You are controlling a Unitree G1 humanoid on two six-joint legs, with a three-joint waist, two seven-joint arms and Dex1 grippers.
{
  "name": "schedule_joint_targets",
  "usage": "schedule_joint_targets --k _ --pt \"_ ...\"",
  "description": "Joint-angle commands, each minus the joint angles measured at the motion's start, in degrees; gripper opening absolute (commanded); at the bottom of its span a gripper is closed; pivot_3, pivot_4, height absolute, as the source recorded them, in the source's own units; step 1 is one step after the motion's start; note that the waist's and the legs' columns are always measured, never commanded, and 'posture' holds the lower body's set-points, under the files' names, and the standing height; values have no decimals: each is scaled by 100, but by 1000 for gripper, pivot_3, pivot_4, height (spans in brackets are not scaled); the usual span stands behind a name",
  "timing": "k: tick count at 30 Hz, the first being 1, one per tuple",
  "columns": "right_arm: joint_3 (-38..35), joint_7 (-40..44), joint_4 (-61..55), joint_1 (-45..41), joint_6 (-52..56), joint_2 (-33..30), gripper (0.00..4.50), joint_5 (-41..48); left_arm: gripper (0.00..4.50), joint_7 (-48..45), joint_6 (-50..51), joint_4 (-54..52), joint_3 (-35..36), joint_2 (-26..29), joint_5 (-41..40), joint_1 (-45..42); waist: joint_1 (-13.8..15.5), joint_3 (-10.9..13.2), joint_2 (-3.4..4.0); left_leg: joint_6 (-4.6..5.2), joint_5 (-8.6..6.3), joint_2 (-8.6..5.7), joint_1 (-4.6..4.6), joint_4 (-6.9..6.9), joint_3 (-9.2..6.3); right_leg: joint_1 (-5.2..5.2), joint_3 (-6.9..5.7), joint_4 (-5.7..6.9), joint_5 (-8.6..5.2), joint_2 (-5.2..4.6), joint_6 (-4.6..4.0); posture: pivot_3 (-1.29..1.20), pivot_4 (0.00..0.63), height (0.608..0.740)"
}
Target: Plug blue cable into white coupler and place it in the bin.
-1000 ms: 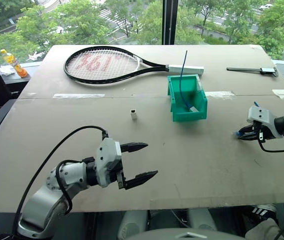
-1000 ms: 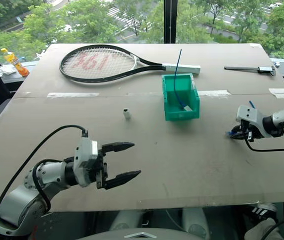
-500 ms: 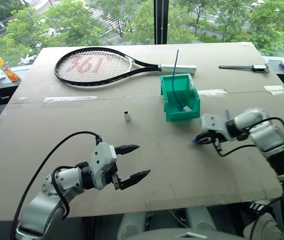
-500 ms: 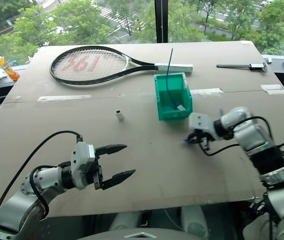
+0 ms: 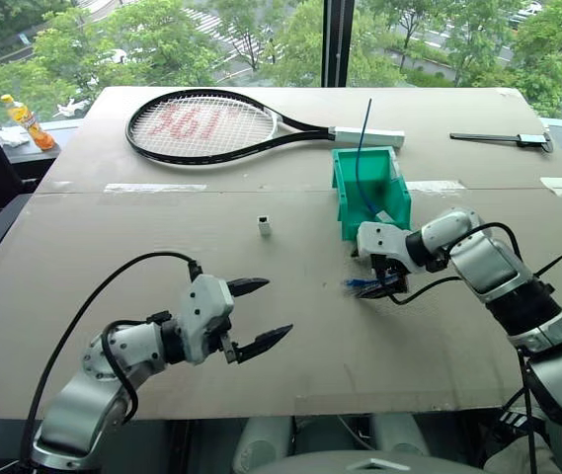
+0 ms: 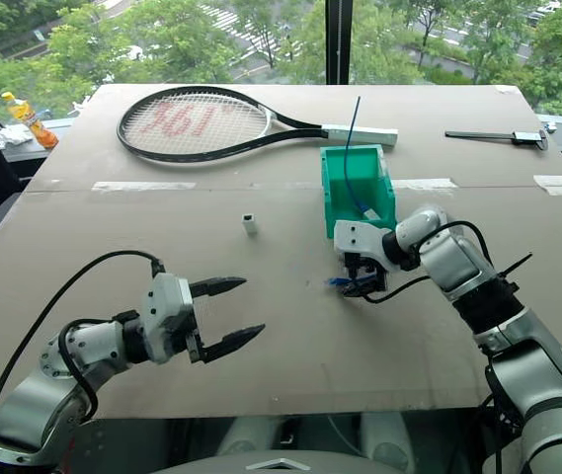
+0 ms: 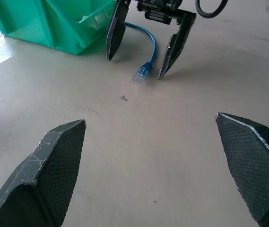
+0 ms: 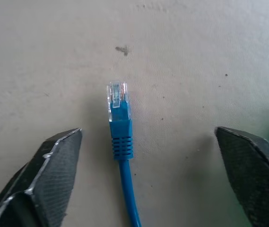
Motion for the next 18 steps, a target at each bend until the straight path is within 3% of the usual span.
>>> schedule_joint_targets --k 1,4,9,13,18 --pt "-1085 70 -884 580 18 -167 4425 1068 4500 -247 137 122 -287 85 3 -515 -10 2 3 0 0 -2 -3 0 -1 0 0 -1 2 -1 3 0 150 740" --pt "-1645 124 -1374 1501 -534 -611 4425 1343 4500 -376 213 538 -575 -2 102 -1140 30 3 2 1 -1 -8 -4 1 -12 5 -9 -4 5 -2 12 0 150 740" --pt "-2895 -642 -2270 3116 -1430 -604 4425 1660 4500 -672 167 1336 -1128 -220 390 -2068 -12 4 3 2 0 -6 -3 1 -3 4 -3 -3 7 1 20 0 150 740" --pt "-3826 -1233 -3016 4624 -1683 -209 4425 2134 4500 -979 -307 2319 -1668 -634 822 -2830 -6 4 1 2 0 1 8 1 6 6 8 7 5 9 27 0 150 740" --pt "-4188 -1832 -3488 5500 -1710 41 4425 2177 4500 -1086 -778 3320 -2067 -1181 1283 -3491 -20 4 -2 3 0 1 14 10 21 12 23 9 -11 11 29 0 150 740"
